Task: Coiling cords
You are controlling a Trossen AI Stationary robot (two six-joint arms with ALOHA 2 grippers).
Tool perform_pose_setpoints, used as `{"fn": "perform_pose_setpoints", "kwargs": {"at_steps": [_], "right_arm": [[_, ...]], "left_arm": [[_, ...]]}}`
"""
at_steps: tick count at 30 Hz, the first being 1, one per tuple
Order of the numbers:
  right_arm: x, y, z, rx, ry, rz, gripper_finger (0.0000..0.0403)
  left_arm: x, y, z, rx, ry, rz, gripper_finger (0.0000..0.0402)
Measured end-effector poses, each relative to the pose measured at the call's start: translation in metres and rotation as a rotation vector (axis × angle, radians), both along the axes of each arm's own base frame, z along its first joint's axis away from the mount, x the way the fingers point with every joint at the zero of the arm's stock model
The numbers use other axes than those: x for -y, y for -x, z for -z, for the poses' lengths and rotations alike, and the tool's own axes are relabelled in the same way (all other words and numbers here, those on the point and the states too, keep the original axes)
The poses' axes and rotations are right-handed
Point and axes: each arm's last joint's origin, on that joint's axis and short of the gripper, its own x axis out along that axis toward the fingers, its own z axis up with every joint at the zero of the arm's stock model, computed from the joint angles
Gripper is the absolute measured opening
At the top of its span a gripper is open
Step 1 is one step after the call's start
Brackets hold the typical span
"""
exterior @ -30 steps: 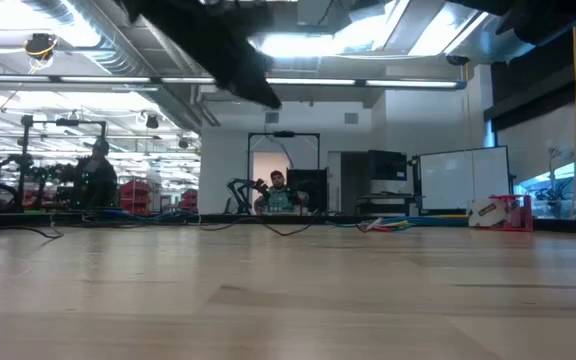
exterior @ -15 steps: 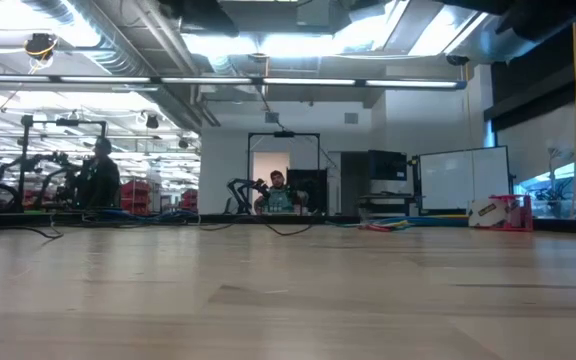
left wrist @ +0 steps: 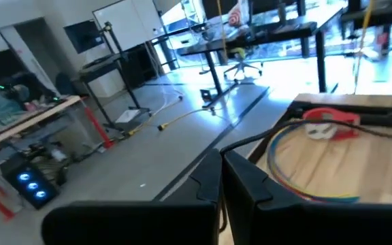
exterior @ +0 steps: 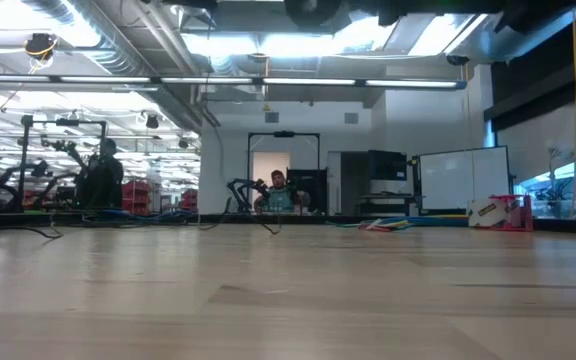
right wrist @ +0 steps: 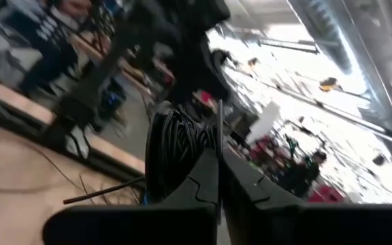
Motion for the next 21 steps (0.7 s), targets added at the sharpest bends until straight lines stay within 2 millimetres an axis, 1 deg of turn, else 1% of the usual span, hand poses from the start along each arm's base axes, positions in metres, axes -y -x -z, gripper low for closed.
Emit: {"fn": "perform_pose_setpoints", "kwargs": {"at_steps": [3,7,11,15,21], "right_arm": [[0.008,-0.001,0.003,-0.031,-0.003,0.043,0.0007],[0.019,-0.004,0.009,-0.063,-0.026,0.085,0.0007],[0.029,-0.011,0.023,-0.115,-0.026,0.118,0.0007],[0.042,-0.017,0.035,-0.159,-0.027,0.160,0.0007],[0.053,-0.021,0.044,-0.186,-0.033,0.185,0.0007]], "left_arm": [[0.005,-0.001,0.000,0.017,0.019,0.025,0.0001],[0.011,-0.009,0.006,0.019,0.058,0.092,0.0002],[0.012,-0.020,0.012,-0.002,0.062,0.107,0.0002],[0.013,-0.024,0.007,0.050,0.043,0.111,0.0003],[0.015,-0.024,0.002,0.094,0.027,0.123,0.0003]]}}
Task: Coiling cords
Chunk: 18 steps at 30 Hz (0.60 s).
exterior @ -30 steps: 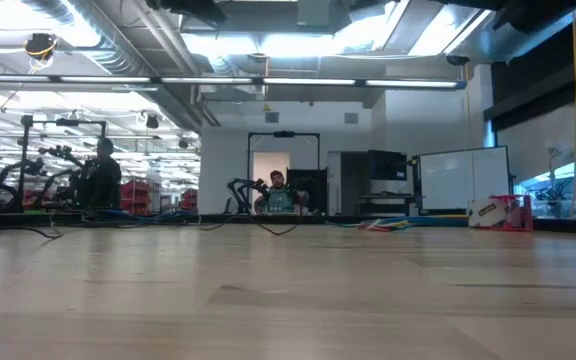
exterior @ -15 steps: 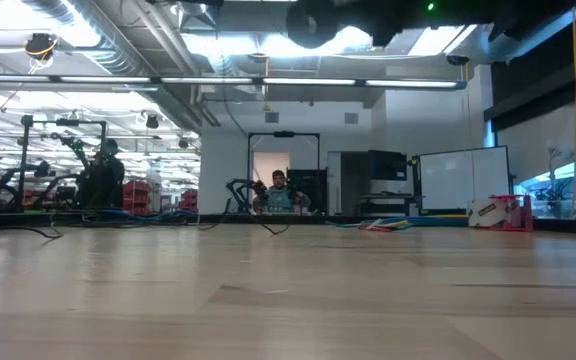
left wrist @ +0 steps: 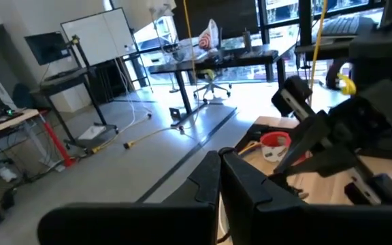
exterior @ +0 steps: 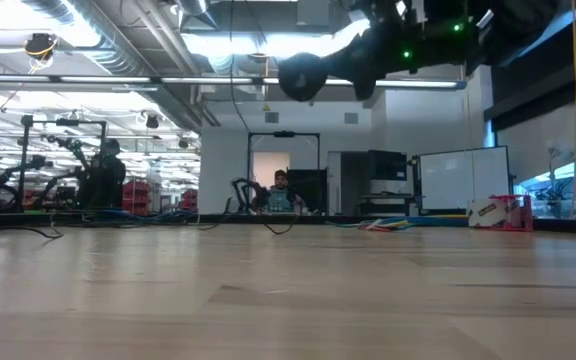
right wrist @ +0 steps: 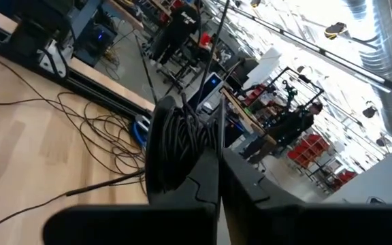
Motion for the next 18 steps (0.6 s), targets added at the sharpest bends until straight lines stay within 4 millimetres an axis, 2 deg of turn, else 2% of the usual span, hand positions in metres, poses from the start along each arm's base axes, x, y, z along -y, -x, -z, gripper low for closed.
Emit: {"fn": "perform_pose_setpoints", "kwargs": {"at_steps": [7,18], "right_arm": [[0.002,-0.006,0.003,-0.018,-0.006,0.026,0.0007],[0.007,-0.027,0.007,-0.032,-0.085,0.134,0.0007]], "left_arm": [[0.002,-0.006,0.003,0.025,0.043,0.062,0.0003],[0.015,-0.050,0.030,-0.002,0.042,0.131,0.0003]]}}
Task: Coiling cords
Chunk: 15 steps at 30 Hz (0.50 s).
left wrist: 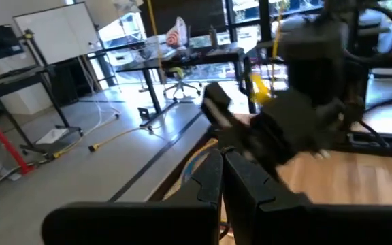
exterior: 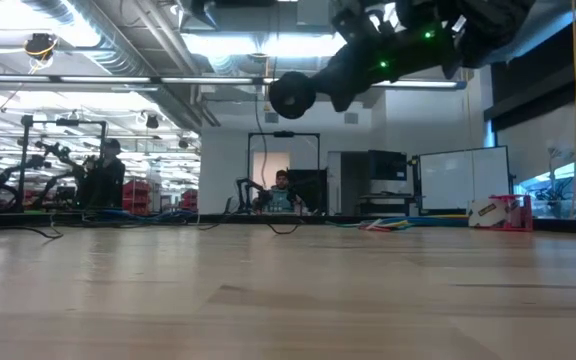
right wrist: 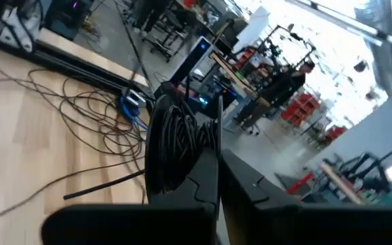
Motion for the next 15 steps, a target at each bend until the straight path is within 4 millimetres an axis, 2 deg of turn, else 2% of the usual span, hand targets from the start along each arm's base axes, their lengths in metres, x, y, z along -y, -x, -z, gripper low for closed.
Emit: {"fn": "perform_pose_setpoints", "kwargs": {"at_steps": [6,15], "right_arm": [[0.003,-0.002,-0.006,0.069,-0.087,0.012,0.0007],[0.002,-0.004,-0.009,0.128,-0.162,0.006,0.0007]], "left_arm": [[0.009,-0.022,0.017,0.000,-0.001,0.025,0.0003],[0.012,-0.048,0.048,-0.056,0.004,0.025,0.0003]]}}
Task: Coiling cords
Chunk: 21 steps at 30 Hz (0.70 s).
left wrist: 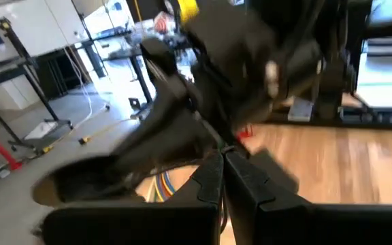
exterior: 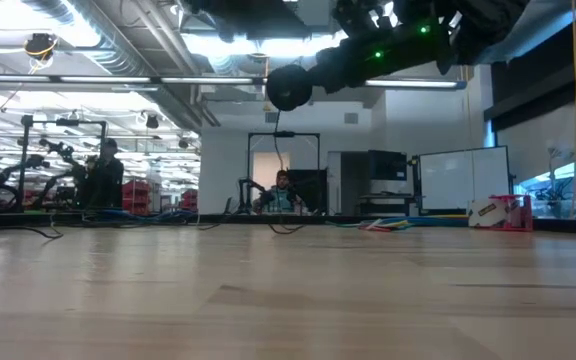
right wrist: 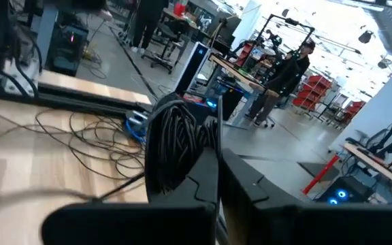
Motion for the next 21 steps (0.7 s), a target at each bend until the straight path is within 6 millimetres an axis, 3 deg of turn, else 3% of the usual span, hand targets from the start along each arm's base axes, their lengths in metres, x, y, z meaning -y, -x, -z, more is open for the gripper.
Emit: {"fn": "perform_pose_setpoints", "kwargs": {"at_steps": [6,15,21], "right_arm": [[-0.002,-0.001,-0.006,0.090,-0.056,-0.071,0.0007],[-0.004,0.000,-0.009,0.126,-0.097,-0.122,0.0007],[-0.006,0.011,-0.027,0.146,-0.110,-0.132,0.0007]], "left_arm": [[-0.001,-0.013,0.022,-0.064,0.005,-0.010,0.0003],[-0.007,-0.019,0.037,-0.117,-0.001,-0.036,0.0003],[-0.015,-0.017,0.048,-0.210,0.009,-0.078,0.0003]]}}
